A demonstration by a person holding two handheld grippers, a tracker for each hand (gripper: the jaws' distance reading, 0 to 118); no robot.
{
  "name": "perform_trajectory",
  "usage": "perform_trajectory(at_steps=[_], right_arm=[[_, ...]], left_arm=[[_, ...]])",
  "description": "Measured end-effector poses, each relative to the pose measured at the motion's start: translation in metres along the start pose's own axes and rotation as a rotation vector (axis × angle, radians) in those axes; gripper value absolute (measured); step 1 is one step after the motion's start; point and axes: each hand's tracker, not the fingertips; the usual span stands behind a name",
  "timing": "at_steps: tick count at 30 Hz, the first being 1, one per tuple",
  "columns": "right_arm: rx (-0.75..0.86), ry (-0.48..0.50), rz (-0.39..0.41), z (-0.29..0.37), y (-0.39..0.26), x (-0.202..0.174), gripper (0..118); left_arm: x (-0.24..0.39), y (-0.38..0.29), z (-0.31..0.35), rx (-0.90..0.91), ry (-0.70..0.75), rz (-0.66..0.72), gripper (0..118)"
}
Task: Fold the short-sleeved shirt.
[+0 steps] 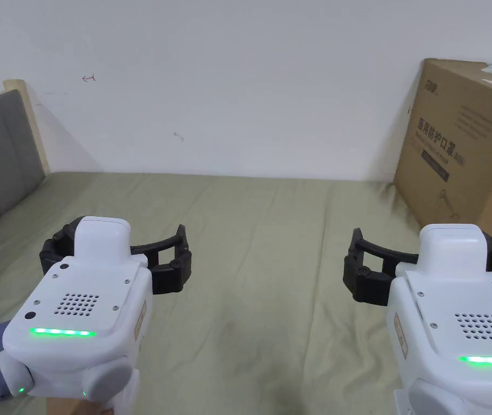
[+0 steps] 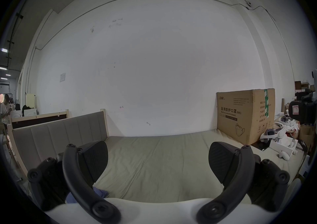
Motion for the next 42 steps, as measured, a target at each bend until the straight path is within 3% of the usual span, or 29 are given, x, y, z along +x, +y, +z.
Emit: perform_trajectory(at_steps=[5,10,17,20,24,30,39,42], right_arm=[[-0.014,-0.008,-0.009,-0.001,0.001,0.000,118],[-0.150,-0.037,-0.036,-0.013,0.003,-0.002,118],[-0.464,-0.085,-0.314,-0.026,0.015,0.007,118],[-0.544,-0.121,-0.369,-0.029,0.020,0.012,118],[-0.510,-0.126,-0.362,-0.026,0.022,0.013,118],[-0.485,-0.134,-0.262,-0.022,0.028,0.004,118],[-0.466,-0.086,-0.230,-0.020,0.025,-0.001,117],[-0.482,-0.133,-0.212,-0.023,0.026,-0.005,117]], left_arm=[[0.000,0.000,0.000,-0.001,0.001,-0.002,115],[-0.003,0.002,0.000,-0.004,-0.003,0.014,115],[-0.004,0.004,0.000,-0.004,-0.010,0.026,115],[-0.004,0.005,0.001,-0.002,-0.013,0.027,115],[-0.005,0.007,0.001,0.002,-0.013,0.030,115],[-0.006,0.007,0.000,0.003,-0.015,0.036,115],[-0.008,0.005,0.001,-0.001,-0.013,0.038,115],[-0.009,0.005,0.001,-0.001,-0.012,0.043,115]])
